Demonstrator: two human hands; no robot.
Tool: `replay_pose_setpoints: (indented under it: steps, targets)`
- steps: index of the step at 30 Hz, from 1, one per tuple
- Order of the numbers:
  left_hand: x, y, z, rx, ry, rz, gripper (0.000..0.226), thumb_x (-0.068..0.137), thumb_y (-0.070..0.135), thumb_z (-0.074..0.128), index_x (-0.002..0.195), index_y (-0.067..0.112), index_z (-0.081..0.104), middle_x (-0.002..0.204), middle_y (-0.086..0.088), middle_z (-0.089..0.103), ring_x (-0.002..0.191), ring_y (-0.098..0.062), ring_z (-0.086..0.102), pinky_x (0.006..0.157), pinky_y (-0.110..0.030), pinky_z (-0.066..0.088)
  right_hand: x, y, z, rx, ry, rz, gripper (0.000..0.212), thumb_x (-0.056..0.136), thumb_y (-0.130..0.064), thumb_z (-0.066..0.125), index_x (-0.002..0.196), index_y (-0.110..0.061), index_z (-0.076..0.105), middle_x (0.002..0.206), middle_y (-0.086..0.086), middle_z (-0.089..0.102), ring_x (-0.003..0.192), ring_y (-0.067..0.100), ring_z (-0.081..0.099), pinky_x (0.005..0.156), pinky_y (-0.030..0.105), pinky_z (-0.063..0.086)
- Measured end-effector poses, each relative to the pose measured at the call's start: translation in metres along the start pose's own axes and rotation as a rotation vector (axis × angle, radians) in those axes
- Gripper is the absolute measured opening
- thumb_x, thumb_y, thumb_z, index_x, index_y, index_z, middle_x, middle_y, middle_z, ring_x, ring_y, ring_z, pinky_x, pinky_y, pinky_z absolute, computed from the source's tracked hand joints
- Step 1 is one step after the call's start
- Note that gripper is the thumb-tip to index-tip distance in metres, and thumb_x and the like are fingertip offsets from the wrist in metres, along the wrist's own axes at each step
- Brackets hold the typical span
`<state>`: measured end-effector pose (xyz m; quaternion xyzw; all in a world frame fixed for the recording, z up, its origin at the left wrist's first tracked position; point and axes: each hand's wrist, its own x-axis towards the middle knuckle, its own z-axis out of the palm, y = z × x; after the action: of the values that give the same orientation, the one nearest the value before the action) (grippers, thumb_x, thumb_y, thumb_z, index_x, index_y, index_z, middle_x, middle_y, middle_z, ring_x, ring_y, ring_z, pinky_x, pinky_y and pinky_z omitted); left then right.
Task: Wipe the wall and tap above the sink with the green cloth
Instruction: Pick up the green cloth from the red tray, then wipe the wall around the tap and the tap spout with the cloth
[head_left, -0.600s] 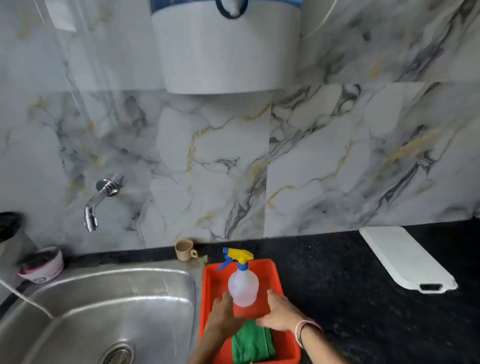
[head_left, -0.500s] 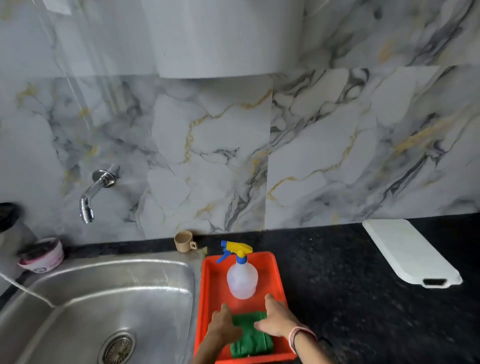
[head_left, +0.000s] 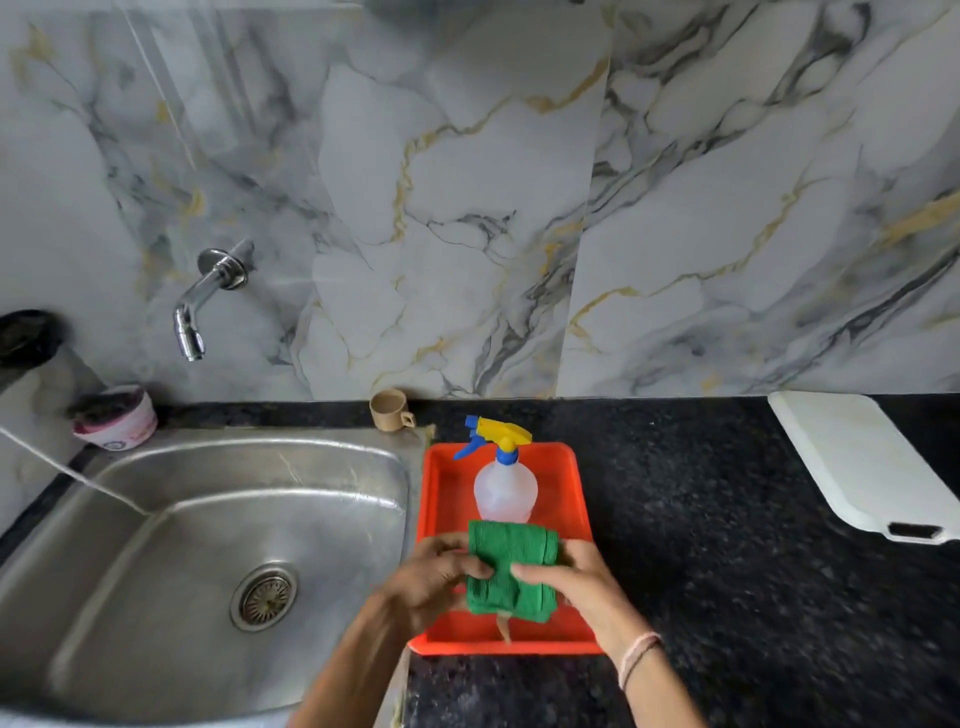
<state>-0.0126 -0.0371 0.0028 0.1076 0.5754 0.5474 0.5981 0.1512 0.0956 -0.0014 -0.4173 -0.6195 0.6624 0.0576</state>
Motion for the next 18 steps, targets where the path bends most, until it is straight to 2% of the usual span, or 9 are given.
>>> replay_pose_setpoints:
  steps: [2,5,7,9,11,13,15,17,18]
  targets:
    - [-0.019,0.029,-0.015,-0.077,-0.102,0.085,0.049,0.079,-0.011,0.073,0.127,-0.007,0.067,0.120,-0.024,0.075,0.106,-0.034,0.075,0.084,-0.043,0.068,-0.013,-0.028,0.012,0.225,-0.074,-0.091,0.044,0.076,-0.026,0.084,0.116,-0.010,0.076,0.114,0.012,0.080,0.106,0.027,0.077,0.083,0.034,0.065]
    - [-0.049,0.082,-0.034,-0.098,-0.177,0.224,0.052,0.079,-0.009,0.073,0.131,-0.006,0.066,0.128,-0.026,0.072,0.110,-0.035,0.074,0.083,-0.040,0.068,-0.025,-0.075,0.049,0.547,-0.227,-0.189,0.038,0.088,-0.017,0.070,0.125,-0.011,0.070,0.125,0.009,0.077,0.123,0.034,0.068,0.094,0.038,0.061]
    - [-0.068,0.119,-0.049,-0.090,-0.183,0.307,0.054,0.078,-0.010,0.074,0.131,-0.007,0.065,0.131,-0.026,0.070,0.111,-0.035,0.073,0.083,-0.041,0.068,-0.027,-0.107,0.080,0.601,-0.246,-0.231,0.034,0.092,-0.012,0.066,0.125,-0.009,0.067,0.122,-0.001,0.079,0.128,0.034,0.063,0.094,0.029,0.059]
    - [-0.085,0.154,-0.067,-0.041,-0.156,0.391,0.046,0.082,-0.014,0.073,0.126,-0.007,0.067,0.125,-0.025,0.073,0.107,-0.035,0.074,0.083,-0.042,0.069,-0.025,-0.138,0.113,0.752,-0.307,-0.252,0.050,0.088,-0.010,0.070,0.136,-0.002,0.059,0.137,0.016,0.069,0.135,0.039,0.056,0.112,0.041,0.048]
    - [-0.095,0.185,-0.088,0.024,-0.074,0.485,0.035,0.083,-0.016,0.072,0.114,-0.001,0.073,0.105,-0.017,0.078,0.094,-0.031,0.077,0.075,-0.042,0.069,-0.018,-0.168,0.142,0.834,-0.339,-0.280,0.049,0.091,-0.005,0.067,0.138,0.002,0.057,0.141,0.027,0.062,0.135,0.042,0.056,0.121,0.050,0.036]
    - [-0.100,0.212,-0.108,0.090,0.055,0.585,0.035,0.081,-0.014,0.076,0.108,0.007,0.071,0.091,-0.010,0.075,0.082,-0.025,0.077,0.066,-0.040,0.068,-0.006,-0.200,0.167,0.805,-0.288,-0.339,0.043,0.088,-0.001,0.065,0.130,0.004,0.064,0.132,0.029,0.068,0.123,0.042,0.066,0.109,0.050,0.052]
    - [-0.099,0.234,-0.130,0.219,0.197,0.700,0.036,0.080,-0.008,0.082,0.107,0.012,0.070,0.088,-0.006,0.073,0.074,-0.017,0.075,0.061,-0.035,0.067,0.010,-0.226,0.191,0.808,-0.215,-0.356,0.044,0.081,0.000,0.069,0.125,0.004,0.066,0.123,0.028,0.073,0.113,0.039,0.072,0.095,0.046,0.061]
    - [-0.094,0.249,-0.154,0.486,0.370,0.850,0.034,0.083,0.007,0.085,0.113,0.012,0.072,0.092,0.002,0.075,0.076,-0.006,0.074,0.063,-0.019,0.062,0.025,-0.246,0.214,0.821,-0.138,-0.346,0.048,0.078,0.000,0.073,0.126,0.002,0.065,0.121,0.026,0.074,0.112,0.039,0.071,0.100,0.047,0.055]
    - [-0.090,0.253,-0.167,0.655,0.470,0.919,0.034,0.086,0.018,0.084,0.118,0.013,0.072,0.098,0.005,0.076,0.084,-0.003,0.073,0.068,-0.014,0.060,0.034,-0.254,0.226,0.819,-0.095,-0.343,0.048,0.079,0.000,0.073,0.125,0.000,0.064,0.120,0.026,0.075,0.111,0.038,0.072,0.099,0.047,0.055]
